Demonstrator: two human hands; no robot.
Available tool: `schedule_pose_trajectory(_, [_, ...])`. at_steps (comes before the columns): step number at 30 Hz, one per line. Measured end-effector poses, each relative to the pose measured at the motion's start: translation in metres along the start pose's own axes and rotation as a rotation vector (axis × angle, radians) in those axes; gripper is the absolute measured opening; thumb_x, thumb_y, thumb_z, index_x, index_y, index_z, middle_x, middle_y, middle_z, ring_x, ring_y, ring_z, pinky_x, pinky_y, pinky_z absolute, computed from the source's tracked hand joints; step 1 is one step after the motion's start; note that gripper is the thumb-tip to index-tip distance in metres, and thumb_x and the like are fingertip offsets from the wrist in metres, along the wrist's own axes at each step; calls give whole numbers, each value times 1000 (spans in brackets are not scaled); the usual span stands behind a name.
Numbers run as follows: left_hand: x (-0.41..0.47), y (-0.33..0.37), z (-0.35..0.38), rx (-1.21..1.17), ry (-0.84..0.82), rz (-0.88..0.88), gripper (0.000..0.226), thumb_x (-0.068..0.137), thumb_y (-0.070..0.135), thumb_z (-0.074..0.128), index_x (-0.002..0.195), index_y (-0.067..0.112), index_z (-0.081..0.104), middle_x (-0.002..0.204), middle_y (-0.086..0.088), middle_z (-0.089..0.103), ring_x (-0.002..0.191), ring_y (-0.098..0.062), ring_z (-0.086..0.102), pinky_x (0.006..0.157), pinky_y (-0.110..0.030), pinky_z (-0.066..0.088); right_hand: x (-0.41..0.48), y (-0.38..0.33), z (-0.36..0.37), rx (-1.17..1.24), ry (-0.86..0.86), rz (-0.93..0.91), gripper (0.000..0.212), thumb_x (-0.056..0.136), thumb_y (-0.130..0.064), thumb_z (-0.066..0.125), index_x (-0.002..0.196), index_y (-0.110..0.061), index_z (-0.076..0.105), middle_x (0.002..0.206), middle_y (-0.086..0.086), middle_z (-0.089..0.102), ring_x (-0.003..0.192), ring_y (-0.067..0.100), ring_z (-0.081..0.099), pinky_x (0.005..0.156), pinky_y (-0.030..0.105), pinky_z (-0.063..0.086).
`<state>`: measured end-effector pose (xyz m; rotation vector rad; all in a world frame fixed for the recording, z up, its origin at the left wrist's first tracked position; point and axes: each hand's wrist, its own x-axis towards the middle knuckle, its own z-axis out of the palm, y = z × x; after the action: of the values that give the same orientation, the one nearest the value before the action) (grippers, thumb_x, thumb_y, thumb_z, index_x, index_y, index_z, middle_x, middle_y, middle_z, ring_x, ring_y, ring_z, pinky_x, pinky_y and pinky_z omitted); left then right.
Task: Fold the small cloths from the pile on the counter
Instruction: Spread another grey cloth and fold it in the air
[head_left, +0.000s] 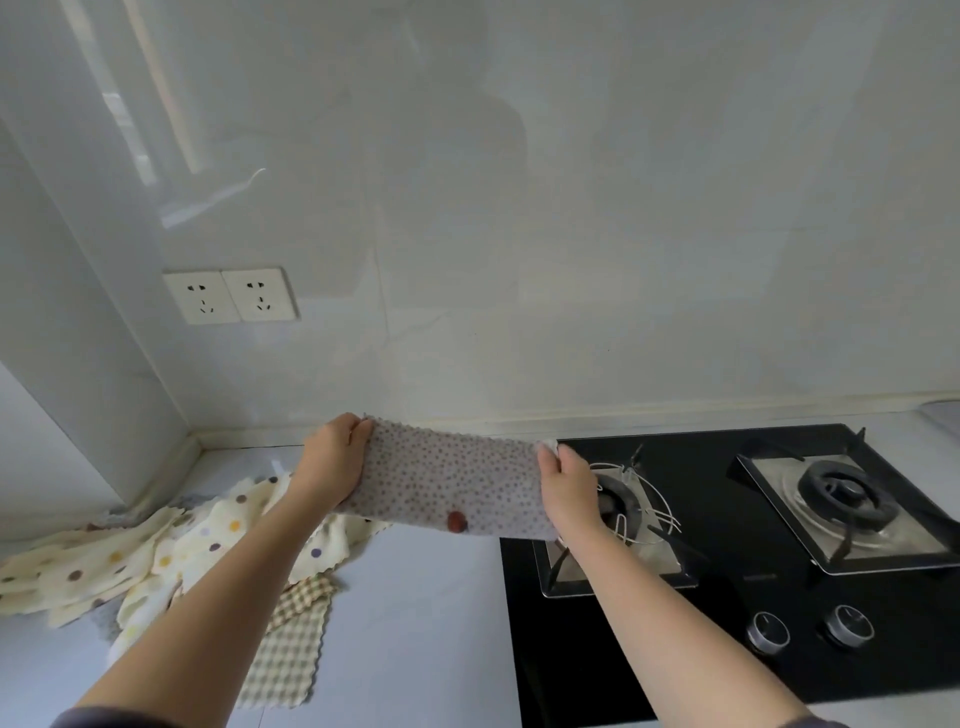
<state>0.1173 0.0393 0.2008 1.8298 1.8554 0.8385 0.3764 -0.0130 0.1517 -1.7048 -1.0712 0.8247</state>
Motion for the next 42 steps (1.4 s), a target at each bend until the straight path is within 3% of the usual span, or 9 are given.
schedule_pose_trajectory(3, [-2,-5,8,5,-4,11,32,103,26,40,82,6,54,81,-12,59,81,-32,53,70,-35,34,2,1,-7,-174,79,-232,33,102,-28,43,74,-13,46,61,-3,48,54,10,41,52,27,32])
schedule_pose_trajectory(10, [-14,4,35,34,48,-57,31,101,28,42,90,6,59,84,-12,61,82,-32,55,69,-34,38,4,-1,-29,-313,99,-200,33,103,-32,43,76,-15,52,58,-5,49,48,8,42,47,23,32])
schedule_pose_trajectory(15, [-38,64,54,-55,22,19,34,100,27,44,74,7,52,64,-3,52,60,-19,46,54,-31,33,-7,-17,-48,-386,44,-194,42,101,-35,41,64,-15,41,53,-5,36,46,10,32,45,24,25])
schedule_pose_trajectory(18, [-55,108,83,-191,-99,-2,37,99,29,44,69,7,48,62,-2,47,61,-18,42,55,-32,32,-13,-19,-60,-277,-27,-163,39,100,-35,43,68,-14,42,56,-5,35,48,9,31,44,19,25])
schedule_pose_trajectory(23, [-91,167,140,-492,-194,-87,41,99,32,44,70,4,47,64,-5,41,59,-17,39,52,-27,33,-14,2,-104,-90,-59,-53,36,97,-37,47,68,-16,44,59,-5,39,57,12,38,59,33,31])
schedule_pose_trajectory(27, [-119,211,190,-548,-234,-76,45,99,35,45,80,-4,53,66,-7,45,60,-17,43,58,-30,38,-12,29,-164,57,-85,64,37,97,-37,49,88,-3,61,77,8,58,72,15,53,67,32,41])
schedule_pose_trajectory(34, [-180,295,263,-568,-209,-41,40,99,32,46,78,0,58,65,-5,52,61,-15,48,60,-28,39,-26,70,-273,185,-67,149,30,99,-36,50,98,-12,68,98,11,72,94,22,69,87,38,54])
schedule_pose_trajectory(37, [-203,323,290,-587,-212,-56,41,99,32,46,72,1,53,62,-2,47,59,-14,44,57,-29,36,-35,83,-312,199,-42,147,30,99,-37,49,100,-14,68,99,9,72,96,21,69,87,37,54])
schedule_pose_trajectory(42, [-227,361,319,-835,-368,-171,43,101,24,37,79,3,66,65,-7,65,58,-18,62,55,-30,49,-35,102,-375,404,-44,360,43,102,-46,35,99,-16,67,91,6,68,90,17,64,81,33,50])
